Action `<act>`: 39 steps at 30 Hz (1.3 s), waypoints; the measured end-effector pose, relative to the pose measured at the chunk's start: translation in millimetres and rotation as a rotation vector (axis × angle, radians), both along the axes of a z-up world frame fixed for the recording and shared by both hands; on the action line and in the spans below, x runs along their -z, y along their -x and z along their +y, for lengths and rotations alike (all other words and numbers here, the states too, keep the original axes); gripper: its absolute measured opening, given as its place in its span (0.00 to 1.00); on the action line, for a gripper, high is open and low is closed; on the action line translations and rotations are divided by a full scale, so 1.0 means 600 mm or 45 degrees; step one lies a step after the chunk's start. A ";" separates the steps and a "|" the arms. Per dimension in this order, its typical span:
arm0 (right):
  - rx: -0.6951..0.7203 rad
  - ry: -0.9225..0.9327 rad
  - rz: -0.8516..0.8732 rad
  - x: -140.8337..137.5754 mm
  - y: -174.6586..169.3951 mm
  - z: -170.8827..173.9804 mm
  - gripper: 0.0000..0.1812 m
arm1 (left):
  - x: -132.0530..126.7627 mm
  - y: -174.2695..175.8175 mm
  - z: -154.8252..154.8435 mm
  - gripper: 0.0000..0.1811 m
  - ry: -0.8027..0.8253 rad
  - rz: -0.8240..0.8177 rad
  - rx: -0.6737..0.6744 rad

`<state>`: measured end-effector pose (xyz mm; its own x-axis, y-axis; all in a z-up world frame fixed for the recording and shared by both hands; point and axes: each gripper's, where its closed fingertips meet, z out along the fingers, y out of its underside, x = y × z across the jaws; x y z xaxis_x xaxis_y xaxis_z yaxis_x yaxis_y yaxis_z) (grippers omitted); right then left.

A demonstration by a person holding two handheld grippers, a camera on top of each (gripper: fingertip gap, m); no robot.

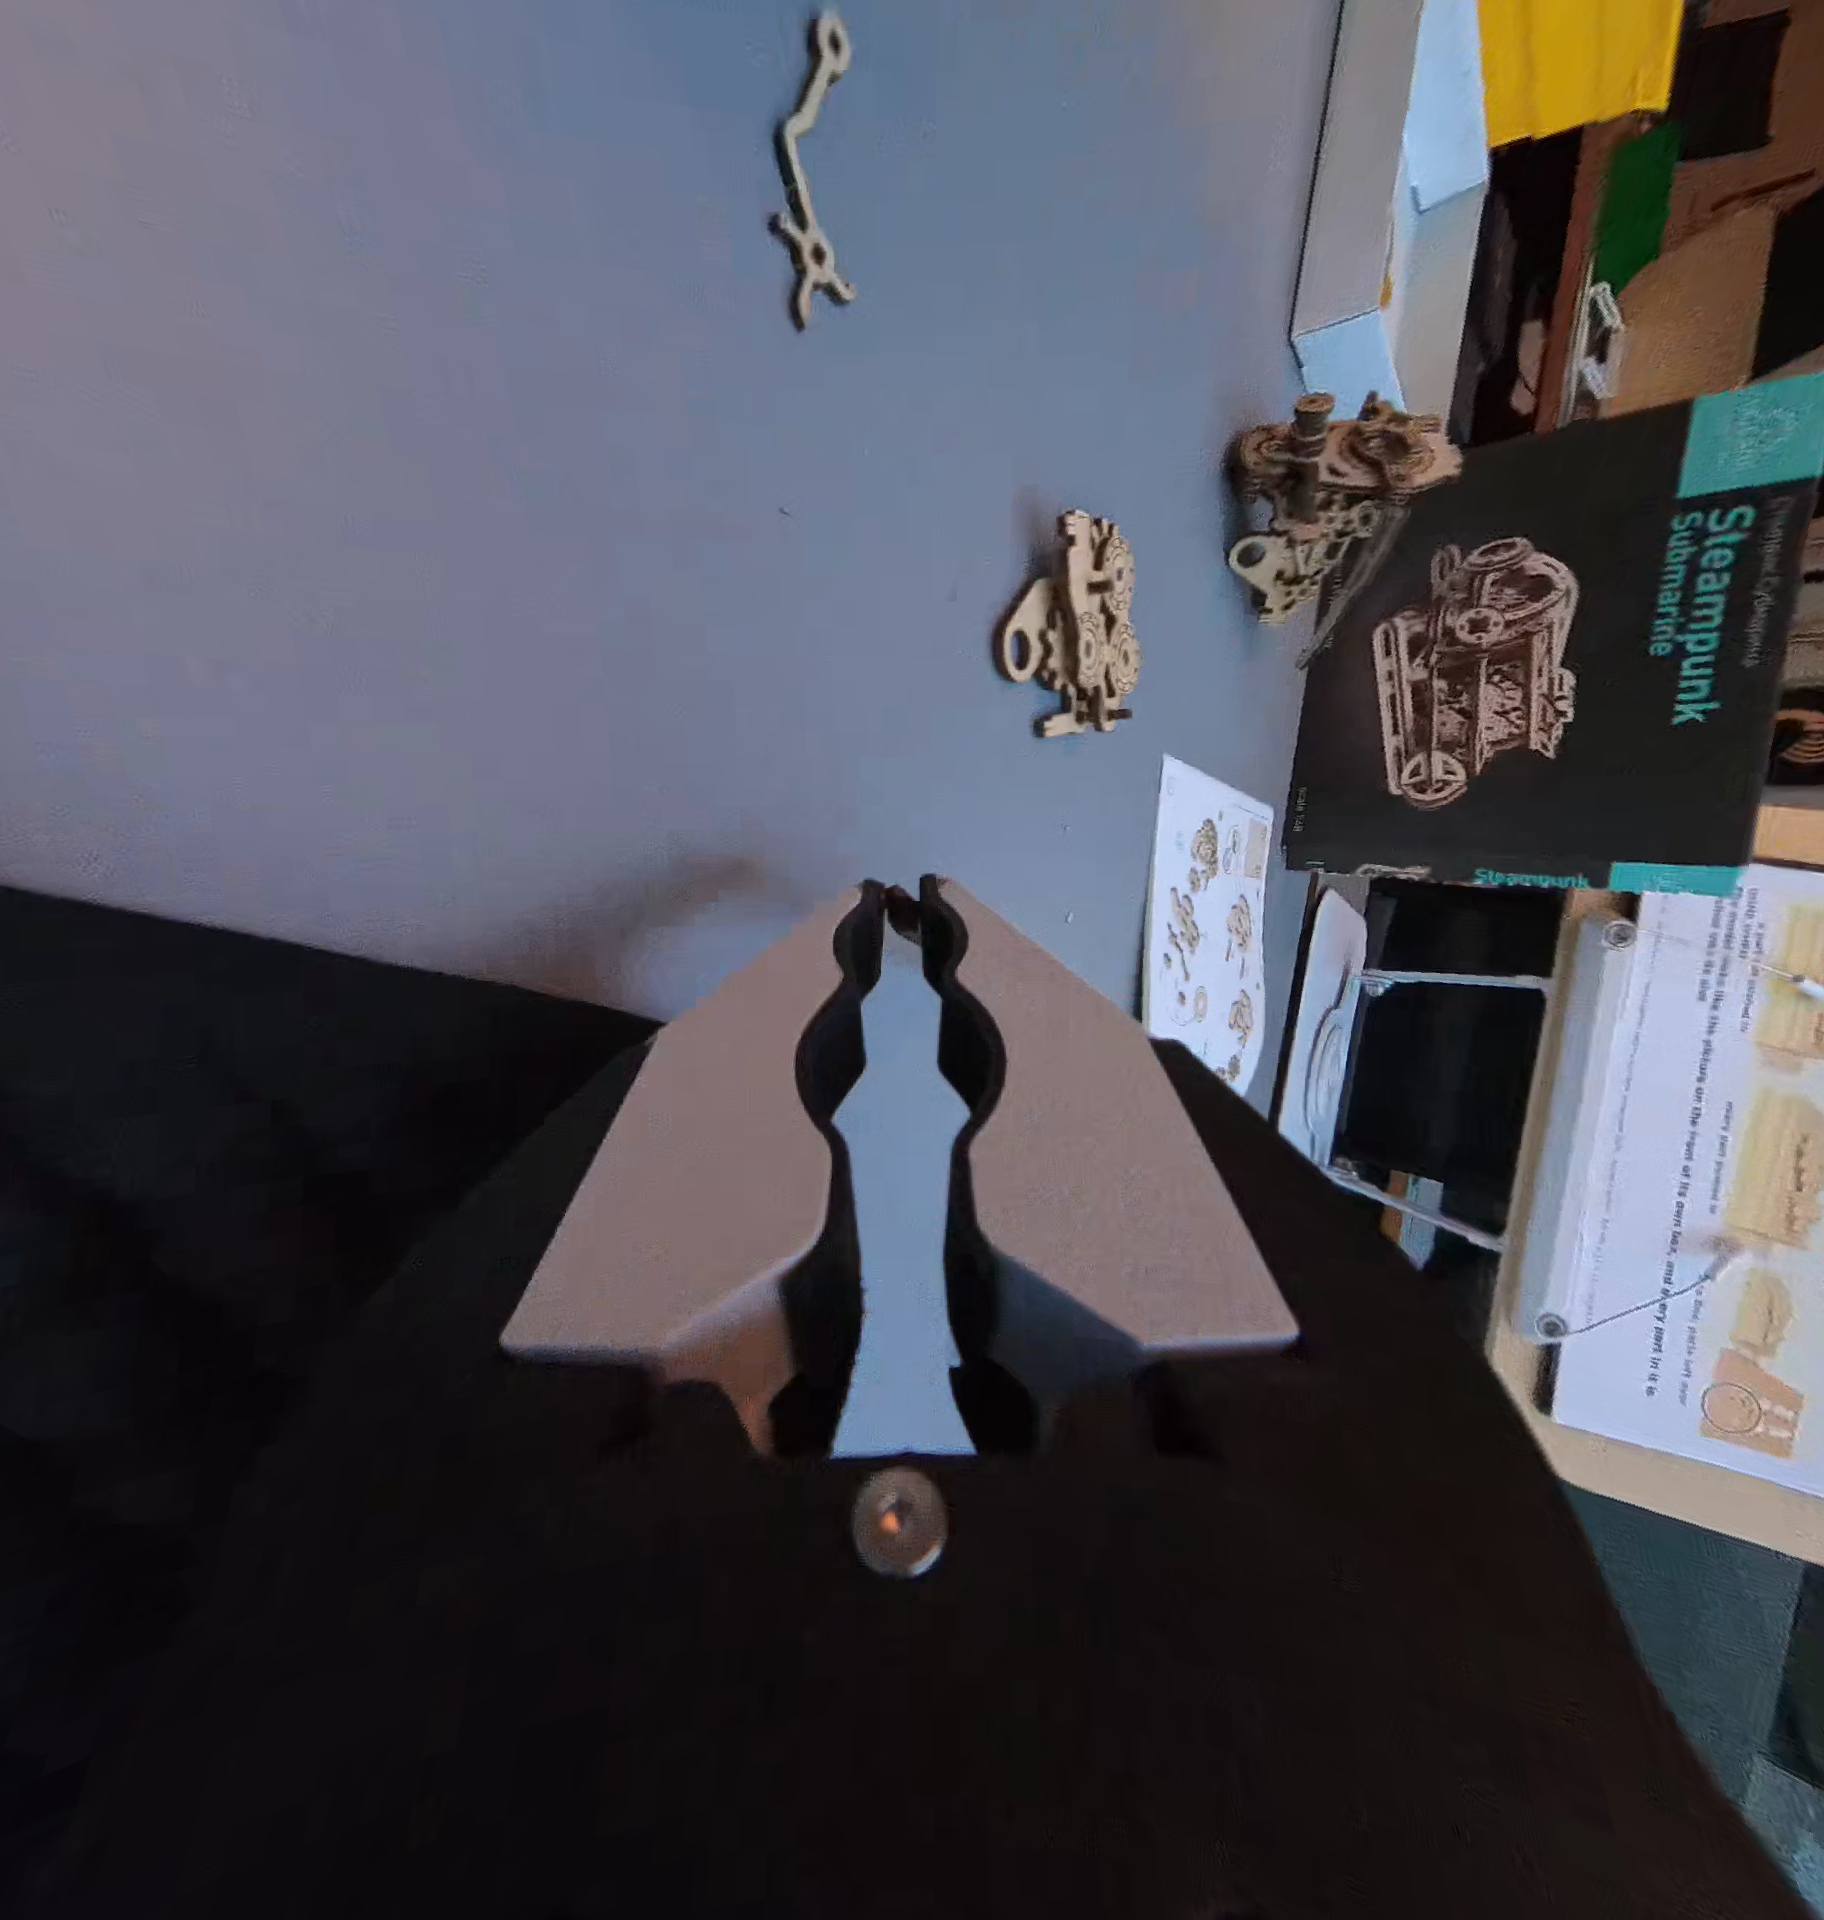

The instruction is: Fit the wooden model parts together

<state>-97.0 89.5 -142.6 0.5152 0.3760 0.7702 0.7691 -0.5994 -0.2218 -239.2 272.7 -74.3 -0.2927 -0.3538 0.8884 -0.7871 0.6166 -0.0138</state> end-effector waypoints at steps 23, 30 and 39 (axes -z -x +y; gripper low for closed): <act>0.127 0.083 1.105 0.041 0.106 0.135 0.01 | -0.030 -0.033 0.042 0.00 -0.141 0.012 0.125; 0.165 -0.014 1.021 0.006 0.042 0.091 0.01 | 0.000 -0.047 -0.017 0.00 -0.102 0.053 0.213; 0.262 -0.359 1.047 -0.038 -0.096 -0.025 0.01 | 0.057 -0.090 -0.139 0.00 0.089 -0.123 0.376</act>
<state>-39.5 74.7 -119.5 0.9818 0.0675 0.1775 0.1852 -0.5481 -0.8156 -185.4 189.4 -108.6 -0.4580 -0.1799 0.8706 -0.5671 0.8132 -0.1303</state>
